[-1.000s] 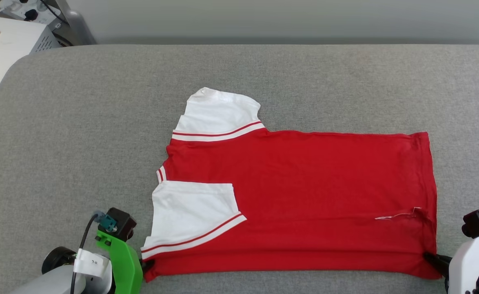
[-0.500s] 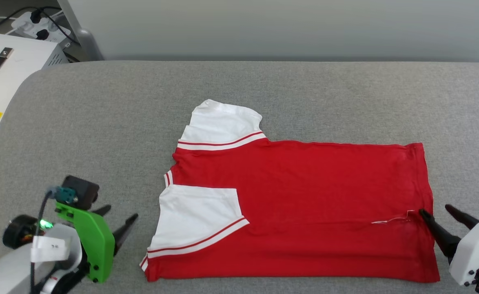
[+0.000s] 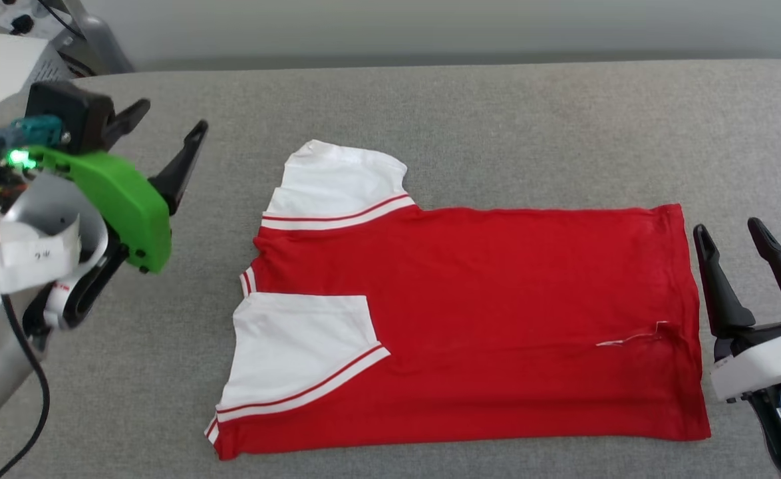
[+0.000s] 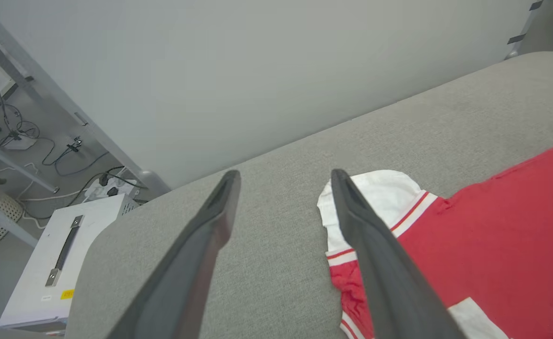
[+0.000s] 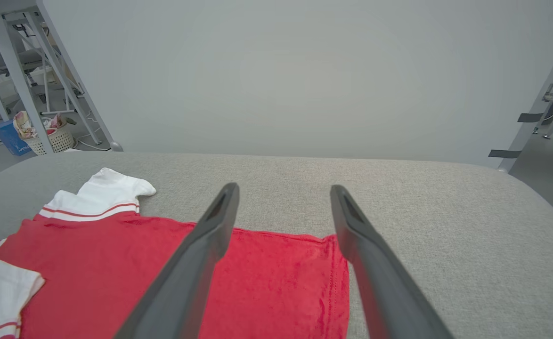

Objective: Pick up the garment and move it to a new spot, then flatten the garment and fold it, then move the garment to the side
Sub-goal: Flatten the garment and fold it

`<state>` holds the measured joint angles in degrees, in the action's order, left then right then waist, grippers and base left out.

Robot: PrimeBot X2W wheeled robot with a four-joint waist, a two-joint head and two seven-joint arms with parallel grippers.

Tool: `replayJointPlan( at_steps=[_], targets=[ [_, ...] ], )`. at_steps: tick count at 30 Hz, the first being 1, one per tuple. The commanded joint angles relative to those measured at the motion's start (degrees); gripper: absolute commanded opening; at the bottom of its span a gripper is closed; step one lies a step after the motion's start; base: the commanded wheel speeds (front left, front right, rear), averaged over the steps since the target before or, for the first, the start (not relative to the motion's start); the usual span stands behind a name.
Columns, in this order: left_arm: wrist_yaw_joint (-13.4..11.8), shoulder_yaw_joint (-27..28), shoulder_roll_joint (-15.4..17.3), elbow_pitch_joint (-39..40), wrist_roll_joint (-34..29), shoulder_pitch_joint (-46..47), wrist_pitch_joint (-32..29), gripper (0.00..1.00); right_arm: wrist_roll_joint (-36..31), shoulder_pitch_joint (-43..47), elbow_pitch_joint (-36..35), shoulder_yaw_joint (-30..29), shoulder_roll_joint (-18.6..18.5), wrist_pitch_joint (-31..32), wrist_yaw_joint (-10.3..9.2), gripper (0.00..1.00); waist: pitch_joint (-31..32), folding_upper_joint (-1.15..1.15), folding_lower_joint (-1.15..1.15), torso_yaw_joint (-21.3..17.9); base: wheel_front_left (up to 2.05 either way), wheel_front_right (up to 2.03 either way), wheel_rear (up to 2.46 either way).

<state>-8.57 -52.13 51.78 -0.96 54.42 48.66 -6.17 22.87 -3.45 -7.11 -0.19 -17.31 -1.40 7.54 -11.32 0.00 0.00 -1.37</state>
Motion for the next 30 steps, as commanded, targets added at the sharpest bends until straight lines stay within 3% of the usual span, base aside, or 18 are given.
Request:
replayJointPlan(
  at_steps=[1,5,10,14,20,30],
  targets=[
    [0.9,0.1,-1.7,-1.2,-0.2,2.2,-0.6,1.0,-0.6,-1.1,-0.7,0.0,0.6,-0.6,-0.05,1.0,-3.4,0.0,0.0,-1.9,0.0,0.0,0.0],
    [4.5,-0.2,-5.9,-7.0,0.8,8.8,-5.0,1.0,-1.7,-2.3,-2.2,0.5,2.1,-1.9,-0.05,1.0,-7.0,0.0,0.0,-3.4,0.0,0.0,0.0],
    [9.9,-2.3,-10.0,-16.1,3.4,16.6,-15.6,1.0,-2.2,-5.0,-2.9,2.2,2.5,-2.9,-0.05,1.0,-11.4,0.0,0.0,-5.4,0.0,0.0,0.0],
    [12.6,-3.8,-13.3,-22.9,5.9,21.6,-24.0,1.0,-1.9,-7.9,-2.3,3.9,1.7,-3.3,-0.05,1.0,-14.6,0.0,0.0,-6.6,0.0,0.0,0.0],
    [14.6,-6.6,-16.1,-31.1,7.5,25.8,-33.2,1.0,-1.3,-11.5,-1.1,5.8,1.5,-4.5,-0.05,1.0,-18.0,0.0,0.0,-8.5,0.0,0.0,0.0],
    [15.8,-10.4,-16.8,-38.6,7.2,26.0,-36.8,1.0,-0.7,-14.6,2.2,8.5,0.6,-6.4,-0.05,1.0,-20.5,0.0,0.0,-10.1,0.0,0.0,0.0]
  ],
)
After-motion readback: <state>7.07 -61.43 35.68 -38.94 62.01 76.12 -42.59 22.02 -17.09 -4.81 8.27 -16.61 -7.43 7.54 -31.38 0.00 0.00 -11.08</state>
